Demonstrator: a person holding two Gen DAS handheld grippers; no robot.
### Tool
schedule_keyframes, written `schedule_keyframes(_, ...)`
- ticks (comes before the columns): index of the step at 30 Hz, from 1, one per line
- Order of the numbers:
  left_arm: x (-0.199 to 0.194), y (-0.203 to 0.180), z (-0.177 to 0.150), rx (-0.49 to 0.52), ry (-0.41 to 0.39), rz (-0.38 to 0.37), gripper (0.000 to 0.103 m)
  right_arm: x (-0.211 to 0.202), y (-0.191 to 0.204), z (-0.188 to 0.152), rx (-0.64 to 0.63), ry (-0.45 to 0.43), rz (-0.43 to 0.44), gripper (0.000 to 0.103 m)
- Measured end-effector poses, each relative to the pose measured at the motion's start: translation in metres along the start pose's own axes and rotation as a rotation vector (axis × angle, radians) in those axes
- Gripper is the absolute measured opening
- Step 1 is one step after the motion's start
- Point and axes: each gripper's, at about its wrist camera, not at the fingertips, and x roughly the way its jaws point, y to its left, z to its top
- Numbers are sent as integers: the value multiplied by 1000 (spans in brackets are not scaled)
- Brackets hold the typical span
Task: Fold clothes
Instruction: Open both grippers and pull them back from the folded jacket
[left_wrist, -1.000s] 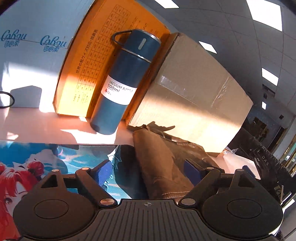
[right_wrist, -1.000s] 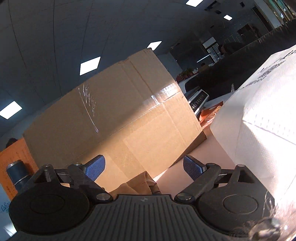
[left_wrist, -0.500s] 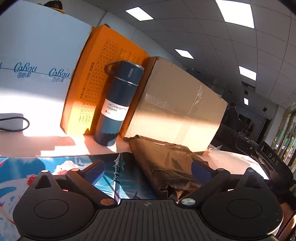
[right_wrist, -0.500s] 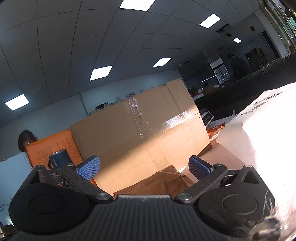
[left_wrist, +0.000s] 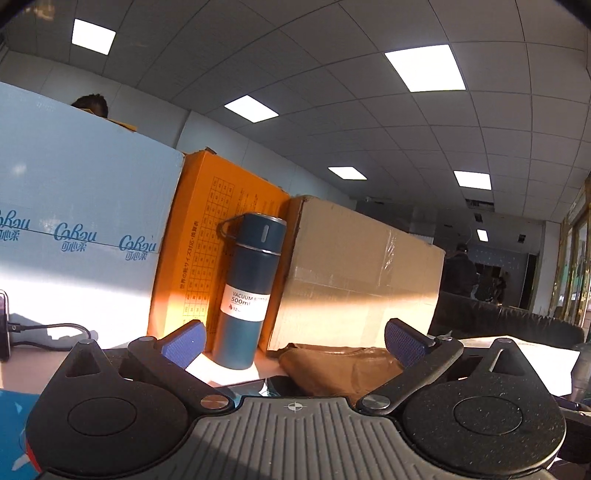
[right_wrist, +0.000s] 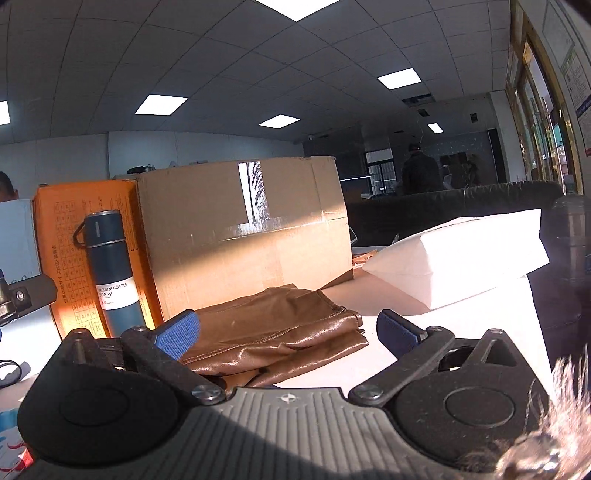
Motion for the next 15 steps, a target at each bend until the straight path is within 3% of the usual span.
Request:
schedule_keyframes(4, -1, -1, -3, 28, 5, -9, 103, -8, 12, -1, -80, -57, -62, 103)
schedule_keyframes(7, 1, -1, -8, 52, 16, 24, 103, -9, 15, -1, -101, -71, -87, 103)
schedule_keyframes(15, 0, -14, -15, 162, 29, 59, 103, -8, 6, -1, -56, -52, -69, 103)
